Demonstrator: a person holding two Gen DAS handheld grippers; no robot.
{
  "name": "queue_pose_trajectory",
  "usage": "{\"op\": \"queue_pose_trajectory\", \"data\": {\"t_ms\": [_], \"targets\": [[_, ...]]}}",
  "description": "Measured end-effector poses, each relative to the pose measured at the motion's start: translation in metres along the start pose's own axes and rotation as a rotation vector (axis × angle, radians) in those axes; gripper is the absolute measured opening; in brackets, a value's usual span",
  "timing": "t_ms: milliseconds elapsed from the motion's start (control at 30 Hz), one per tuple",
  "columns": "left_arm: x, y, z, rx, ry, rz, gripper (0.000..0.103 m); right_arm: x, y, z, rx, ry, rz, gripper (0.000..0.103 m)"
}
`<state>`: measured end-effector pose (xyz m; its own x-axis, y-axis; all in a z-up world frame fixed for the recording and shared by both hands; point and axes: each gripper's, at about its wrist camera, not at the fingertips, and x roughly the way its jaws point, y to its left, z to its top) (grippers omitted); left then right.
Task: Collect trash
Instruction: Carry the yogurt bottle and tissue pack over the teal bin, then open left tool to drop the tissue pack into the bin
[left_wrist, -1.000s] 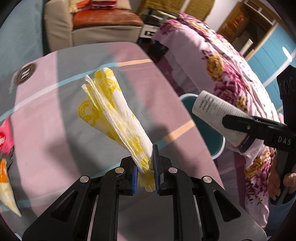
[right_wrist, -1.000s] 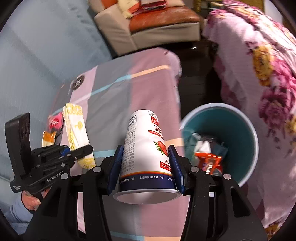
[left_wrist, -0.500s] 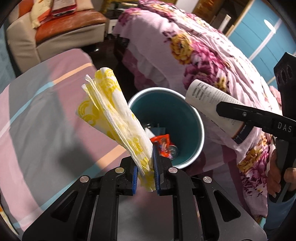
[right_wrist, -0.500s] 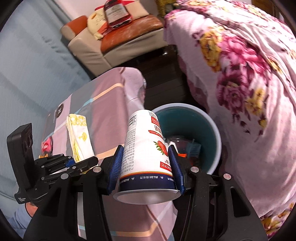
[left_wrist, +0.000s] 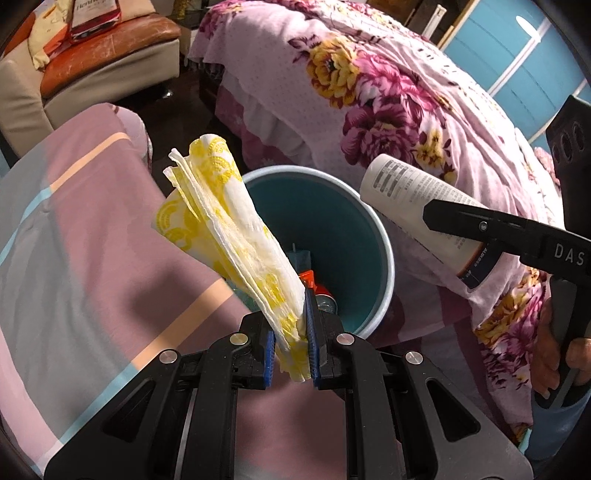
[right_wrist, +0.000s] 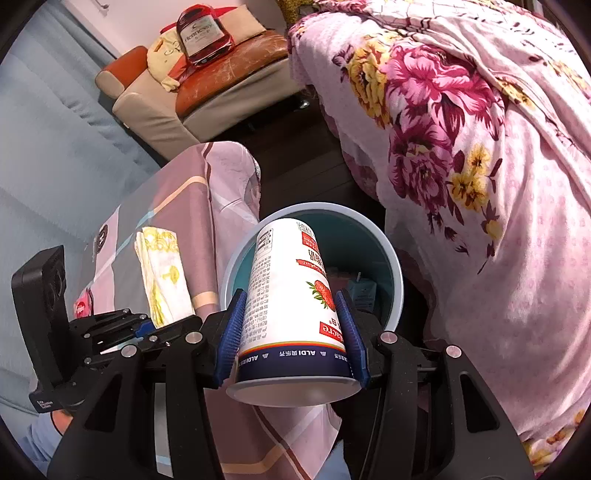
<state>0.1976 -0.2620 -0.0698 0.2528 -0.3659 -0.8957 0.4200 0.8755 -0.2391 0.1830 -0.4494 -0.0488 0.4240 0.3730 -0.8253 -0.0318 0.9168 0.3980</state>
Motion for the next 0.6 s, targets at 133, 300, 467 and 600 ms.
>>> {"op": "queue_pose_trajectory", "data": {"t_ms": [133, 300, 467, 600], "targets": [[0.007, -0.003, 0.005, 0.005, 0.008, 0.0, 0.016, 0.003, -0.005, 0.001, 0.013, 0.001, -0.001, 0.047], [0.011, -0.003, 0.009, 0.003, 0.009, 0.0, 0.024, 0.006, -0.008, 0.002, 0.018, 0.003, -0.009, 0.047], [0.013, -0.001, 0.01, -0.004, -0.008, 0.011, 0.062, 0.007, -0.009, 0.003, 0.023, 0.003, -0.019, 0.047], [0.01, 0.002, 0.009, -0.011, -0.023, 0.026, 0.081, 0.01, -0.009, 0.004, 0.027, 0.008, -0.026, 0.047]]}}
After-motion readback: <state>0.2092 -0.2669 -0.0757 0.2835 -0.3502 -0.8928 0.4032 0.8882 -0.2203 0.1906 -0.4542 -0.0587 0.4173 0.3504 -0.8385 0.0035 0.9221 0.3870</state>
